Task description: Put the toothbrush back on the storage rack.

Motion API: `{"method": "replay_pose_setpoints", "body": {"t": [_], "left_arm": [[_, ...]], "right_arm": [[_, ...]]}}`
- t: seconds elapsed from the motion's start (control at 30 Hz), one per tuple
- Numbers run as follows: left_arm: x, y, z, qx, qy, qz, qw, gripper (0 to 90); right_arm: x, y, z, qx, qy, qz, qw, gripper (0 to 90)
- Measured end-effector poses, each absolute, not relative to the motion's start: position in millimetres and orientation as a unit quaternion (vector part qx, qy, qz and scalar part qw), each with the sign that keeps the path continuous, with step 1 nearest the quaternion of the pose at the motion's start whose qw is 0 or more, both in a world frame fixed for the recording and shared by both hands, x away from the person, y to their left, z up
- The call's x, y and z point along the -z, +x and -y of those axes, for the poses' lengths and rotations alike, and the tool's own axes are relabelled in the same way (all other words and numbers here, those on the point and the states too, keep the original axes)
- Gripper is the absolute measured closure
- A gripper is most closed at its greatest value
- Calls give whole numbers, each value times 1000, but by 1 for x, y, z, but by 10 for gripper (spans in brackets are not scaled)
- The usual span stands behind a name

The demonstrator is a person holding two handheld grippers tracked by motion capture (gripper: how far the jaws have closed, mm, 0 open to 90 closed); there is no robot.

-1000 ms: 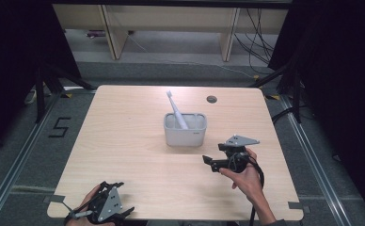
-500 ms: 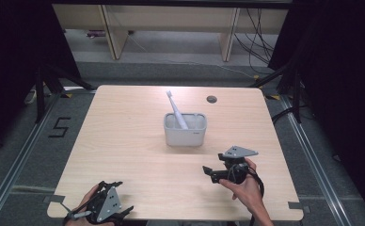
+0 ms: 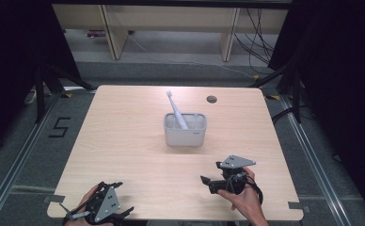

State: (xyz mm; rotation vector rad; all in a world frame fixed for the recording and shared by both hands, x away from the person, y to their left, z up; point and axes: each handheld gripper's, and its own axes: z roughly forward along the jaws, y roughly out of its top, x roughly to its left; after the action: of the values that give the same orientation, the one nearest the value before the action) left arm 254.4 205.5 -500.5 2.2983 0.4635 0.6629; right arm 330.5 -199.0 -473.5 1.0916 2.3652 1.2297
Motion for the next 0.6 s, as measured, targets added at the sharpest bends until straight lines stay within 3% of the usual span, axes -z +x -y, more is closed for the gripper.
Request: {"method": "replay_pose_setpoints", "body": {"t": [0.6], "left_arm": [[499,253,-207,-266,886,-178,336,152]], "right_arm": [[483,309,208,-415,386,-815,124,169]]}}
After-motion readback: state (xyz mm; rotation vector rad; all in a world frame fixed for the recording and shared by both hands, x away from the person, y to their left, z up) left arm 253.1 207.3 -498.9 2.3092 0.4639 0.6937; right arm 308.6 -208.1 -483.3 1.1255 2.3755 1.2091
